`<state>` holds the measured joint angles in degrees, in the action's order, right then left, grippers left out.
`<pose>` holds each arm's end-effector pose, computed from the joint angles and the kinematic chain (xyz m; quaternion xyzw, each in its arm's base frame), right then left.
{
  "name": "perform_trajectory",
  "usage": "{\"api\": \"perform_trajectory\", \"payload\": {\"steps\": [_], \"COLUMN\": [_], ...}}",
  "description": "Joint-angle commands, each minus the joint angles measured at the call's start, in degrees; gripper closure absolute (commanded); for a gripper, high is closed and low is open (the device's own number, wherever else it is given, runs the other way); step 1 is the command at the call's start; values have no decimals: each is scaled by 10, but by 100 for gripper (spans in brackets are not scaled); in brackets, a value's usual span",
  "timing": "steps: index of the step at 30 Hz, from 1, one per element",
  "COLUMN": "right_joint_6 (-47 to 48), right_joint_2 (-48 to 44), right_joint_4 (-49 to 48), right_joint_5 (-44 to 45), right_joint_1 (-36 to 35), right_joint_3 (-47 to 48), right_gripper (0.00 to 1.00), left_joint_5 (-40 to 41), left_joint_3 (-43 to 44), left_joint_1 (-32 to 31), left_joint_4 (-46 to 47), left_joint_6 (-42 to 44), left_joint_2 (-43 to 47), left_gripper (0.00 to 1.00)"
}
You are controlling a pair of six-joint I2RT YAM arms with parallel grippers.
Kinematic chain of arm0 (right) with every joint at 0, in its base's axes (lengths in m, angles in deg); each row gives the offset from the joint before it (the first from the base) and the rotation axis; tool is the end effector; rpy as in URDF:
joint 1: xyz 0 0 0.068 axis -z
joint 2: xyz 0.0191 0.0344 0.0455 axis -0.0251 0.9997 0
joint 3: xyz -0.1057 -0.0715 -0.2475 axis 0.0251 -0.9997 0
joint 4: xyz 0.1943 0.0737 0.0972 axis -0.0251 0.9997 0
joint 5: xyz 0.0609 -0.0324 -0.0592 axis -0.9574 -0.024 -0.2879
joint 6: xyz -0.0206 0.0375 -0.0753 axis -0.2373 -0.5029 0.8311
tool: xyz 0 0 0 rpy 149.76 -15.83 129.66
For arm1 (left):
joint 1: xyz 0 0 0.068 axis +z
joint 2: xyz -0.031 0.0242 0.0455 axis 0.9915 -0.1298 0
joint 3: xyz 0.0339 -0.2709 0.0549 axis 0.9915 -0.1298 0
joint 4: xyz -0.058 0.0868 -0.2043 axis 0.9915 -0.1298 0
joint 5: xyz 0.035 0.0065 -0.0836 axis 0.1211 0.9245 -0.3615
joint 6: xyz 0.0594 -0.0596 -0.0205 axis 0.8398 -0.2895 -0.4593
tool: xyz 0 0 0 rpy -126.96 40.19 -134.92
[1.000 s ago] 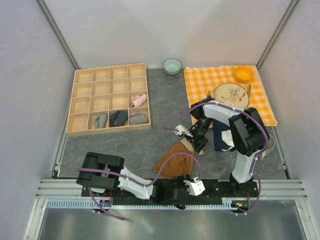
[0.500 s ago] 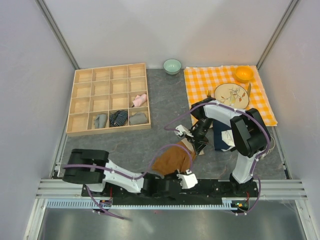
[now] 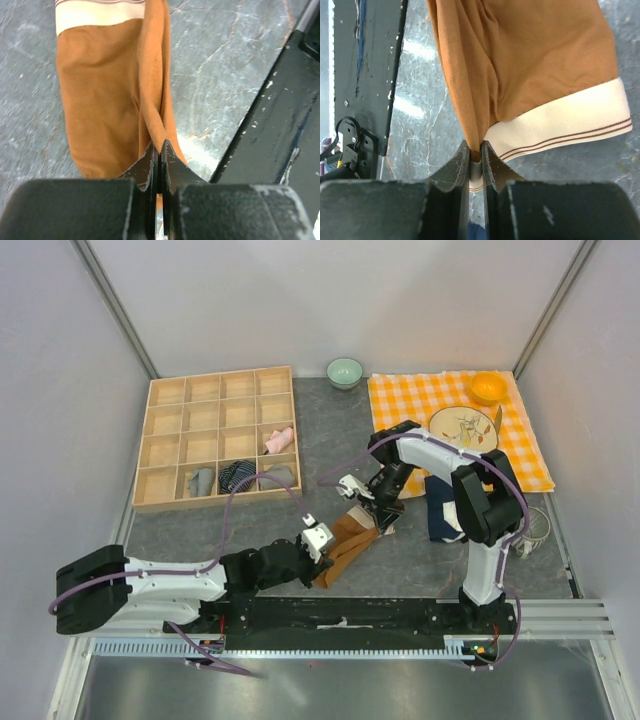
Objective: Roll the underwear
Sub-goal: Fold the underwear at the center of the board.
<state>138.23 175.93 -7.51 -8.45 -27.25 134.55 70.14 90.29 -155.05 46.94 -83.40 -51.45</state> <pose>0.2242 0.1766 0.1831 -0.7187 0.5990 0.3531 0.0062 0.0791 -0.2084 0.1803 0.3804 0.7529 -0.3084 0.4398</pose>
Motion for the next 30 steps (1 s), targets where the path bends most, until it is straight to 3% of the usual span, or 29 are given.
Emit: {"api": "perform_trajectory", "payload": {"steps": [1, 14, 17, 18, 21, 24, 30], "right_joint_6": [-20, -83, -89, -93, -94, -94, -94], "right_joint_2": [41, 157, 162, 163, 158, 151, 141], "right_joint_4": [19, 34, 34, 33, 29, 23, 12], "right_joint_5": [-27, -31, -29, -31, -32, -32, -30], "right_joint_1": [-2, -26, -35, -37, -39, -39, -39], "right_joint_3": [54, 188, 190, 190, 182, 169, 149], "right_gripper": [96, 95, 95, 95, 96, 96, 96], "left_joint_5": [-35, 83, 94, 96, 71, 49, 68], "left_joint_3": [-26, -52, -48, -41, -26, -23, -40], "left_joint_1": [42, 117, 127, 128, 128, 128, 137], "left_joint_4": [-3, -95, -118, -131, -147, -156, -197], "left_joint_6": [-60, -158, -182, -190, -198, -208, -232], "left_joint_2": [26, 59, 66, 70, 111, 177, 298], "left_gripper": [98, 98, 82, 70, 54, 44, 33]}}
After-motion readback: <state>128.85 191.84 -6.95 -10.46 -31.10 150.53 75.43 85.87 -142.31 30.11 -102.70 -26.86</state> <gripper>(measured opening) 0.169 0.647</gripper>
